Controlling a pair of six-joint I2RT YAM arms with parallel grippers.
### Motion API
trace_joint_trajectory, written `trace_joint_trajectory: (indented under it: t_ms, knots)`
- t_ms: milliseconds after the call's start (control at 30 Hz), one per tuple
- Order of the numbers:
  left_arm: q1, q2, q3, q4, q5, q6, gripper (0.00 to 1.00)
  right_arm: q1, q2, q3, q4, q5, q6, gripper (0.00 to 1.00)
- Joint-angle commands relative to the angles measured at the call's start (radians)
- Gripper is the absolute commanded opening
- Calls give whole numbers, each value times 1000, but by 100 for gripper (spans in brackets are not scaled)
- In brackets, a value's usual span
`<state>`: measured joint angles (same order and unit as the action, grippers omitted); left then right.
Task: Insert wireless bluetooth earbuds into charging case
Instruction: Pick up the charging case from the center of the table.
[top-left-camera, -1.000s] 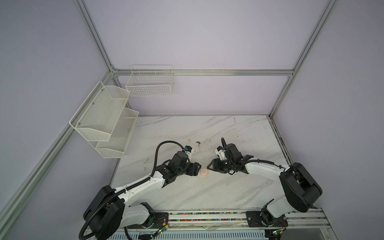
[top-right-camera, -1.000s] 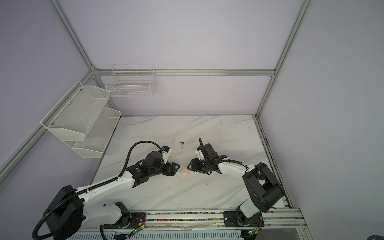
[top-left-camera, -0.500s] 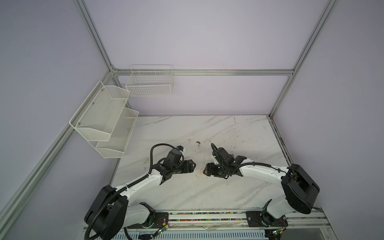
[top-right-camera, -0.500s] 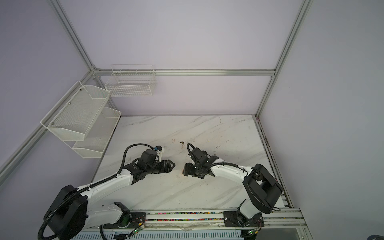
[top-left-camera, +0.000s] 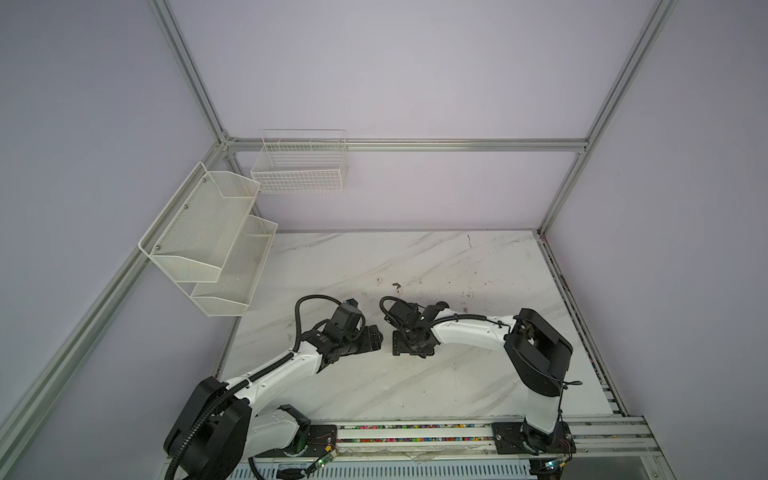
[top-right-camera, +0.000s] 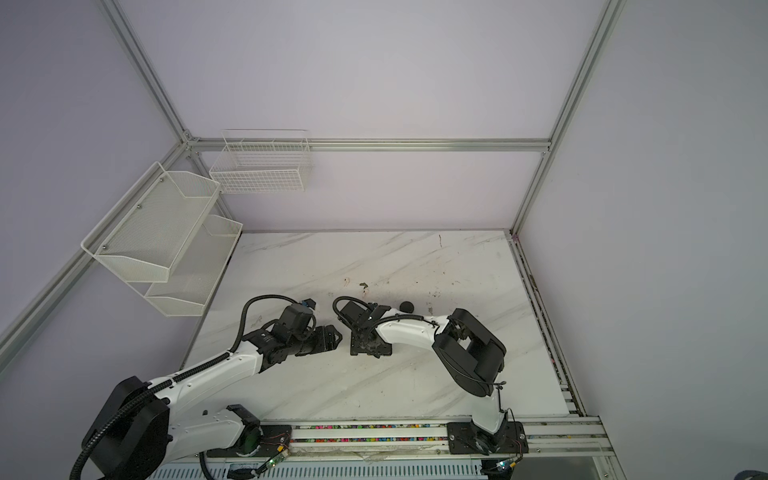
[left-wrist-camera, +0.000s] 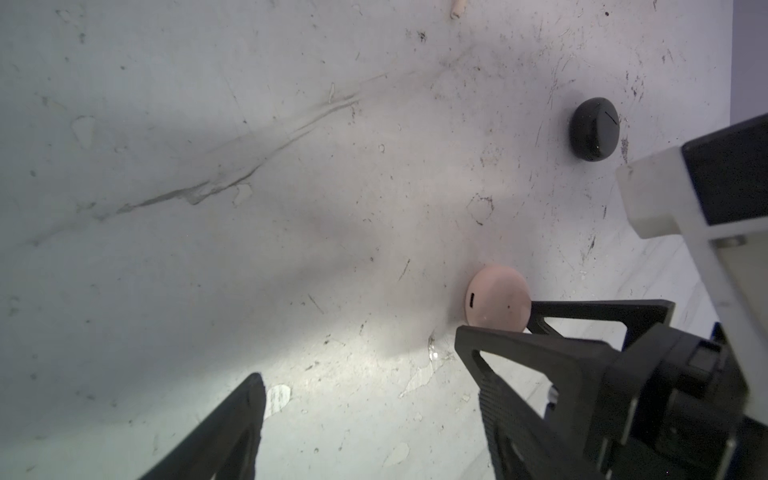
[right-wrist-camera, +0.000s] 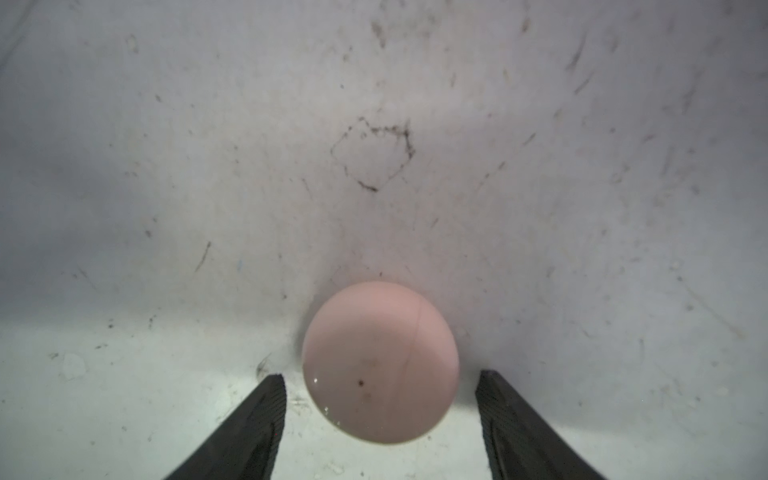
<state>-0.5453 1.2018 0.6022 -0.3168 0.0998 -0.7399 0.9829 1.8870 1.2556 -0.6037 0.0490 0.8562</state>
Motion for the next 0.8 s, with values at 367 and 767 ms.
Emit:
trace_joint_trajectory:
  t_ms: [367,767]
  knots:
    - [2,-6,-63,58,17,10,81,10,108,125,-104,101,-7,67]
    - [2,15,-67,74,23,8,81,12,100,133,-82,131,-84,56]
